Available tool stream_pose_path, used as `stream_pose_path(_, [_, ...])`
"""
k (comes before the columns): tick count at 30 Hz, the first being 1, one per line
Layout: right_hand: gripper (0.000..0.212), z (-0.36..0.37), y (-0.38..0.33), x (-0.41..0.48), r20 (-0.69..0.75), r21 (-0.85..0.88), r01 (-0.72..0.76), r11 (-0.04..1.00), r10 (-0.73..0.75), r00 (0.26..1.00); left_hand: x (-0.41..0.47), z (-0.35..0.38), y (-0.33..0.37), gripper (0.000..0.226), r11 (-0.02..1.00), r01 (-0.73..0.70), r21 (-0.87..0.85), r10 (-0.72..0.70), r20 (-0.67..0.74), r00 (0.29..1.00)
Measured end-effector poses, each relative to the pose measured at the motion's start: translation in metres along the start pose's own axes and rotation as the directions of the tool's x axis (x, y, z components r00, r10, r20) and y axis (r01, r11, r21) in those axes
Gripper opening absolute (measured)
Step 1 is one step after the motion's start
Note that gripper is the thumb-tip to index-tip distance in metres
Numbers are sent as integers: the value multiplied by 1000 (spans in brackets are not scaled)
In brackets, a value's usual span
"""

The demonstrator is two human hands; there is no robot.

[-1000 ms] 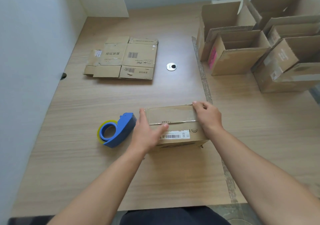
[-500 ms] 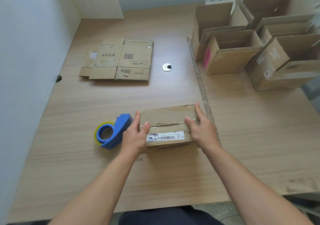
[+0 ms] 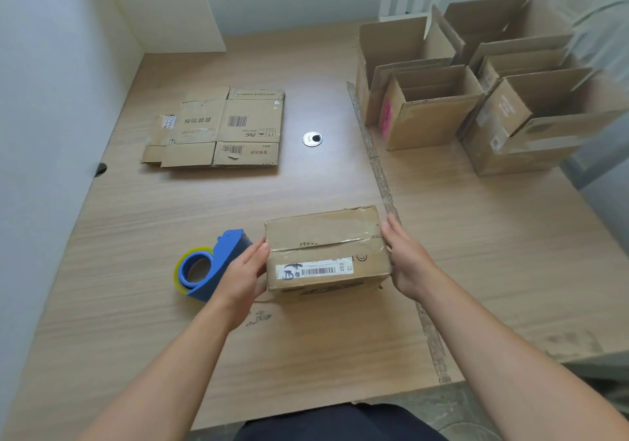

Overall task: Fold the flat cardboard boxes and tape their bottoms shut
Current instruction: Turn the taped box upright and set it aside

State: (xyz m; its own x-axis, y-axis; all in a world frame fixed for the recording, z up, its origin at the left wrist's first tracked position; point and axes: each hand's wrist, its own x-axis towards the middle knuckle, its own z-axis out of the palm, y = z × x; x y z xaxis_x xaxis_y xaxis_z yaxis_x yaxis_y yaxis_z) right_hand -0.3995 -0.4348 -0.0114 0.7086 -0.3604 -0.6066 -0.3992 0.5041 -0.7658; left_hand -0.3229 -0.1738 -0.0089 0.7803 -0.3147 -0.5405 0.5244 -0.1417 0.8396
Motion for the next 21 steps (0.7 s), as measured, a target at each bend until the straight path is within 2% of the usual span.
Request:
stream_pose_path(2, [34, -5, -1, -7, 5, -109, -53, 993, 54, 999, -2, 12, 3, 42, 996, -42, 82, 41, 11, 999])
stream_pose_path(4, [31, -11, -3, -11, 30, -167, -23, 986, 28, 999, -4, 19, 10, 42, 983, -131, 132, 141, -75, 987])
stream_pose_path(6, [30, -19, -11, -13, 79, -107, 38, 994, -30, 996, -5, 19, 18, 46, 974, -210, 87, 219, -102, 970])
stream_pose_path(9, [36, -30, -22, -13, 42, 119, 80, 990, -85, 995, -7, 11, 29, 51, 958, -286, 14, 286, -54, 957])
stream_pose_path(11, [39, -31, -26, -14, 22, 186, 84, 979, -90, 996, -8, 8, 36, 56, 947, -321, -17, 320, -35, 947])
stream_pose_path(13, [38, -25, -28, -15, 36, 163, 98, 982, -105, 994, -8, 10, 39, 55, 928, -371, 29, 372, -30, 928])
stream_pose_path(17, [37, -13, -26, -14, 80, 18, 180, 984, -181, 980, -8, 17, 40, 78, 872, -405, 276, 412, 35, 910])
stream_pose_path(19, [39, -11, -26, -15, 88, 7, 194, 981, -193, 977, -11, 18, 38, 70, 870, -411, 272, 414, 47, 909])
stream_pose_path(21, [45, -14, -27, -14, 74, 68, 173, 983, -178, 981, -11, 15, 35, 65, 905, -375, 202, 380, 16, 925])
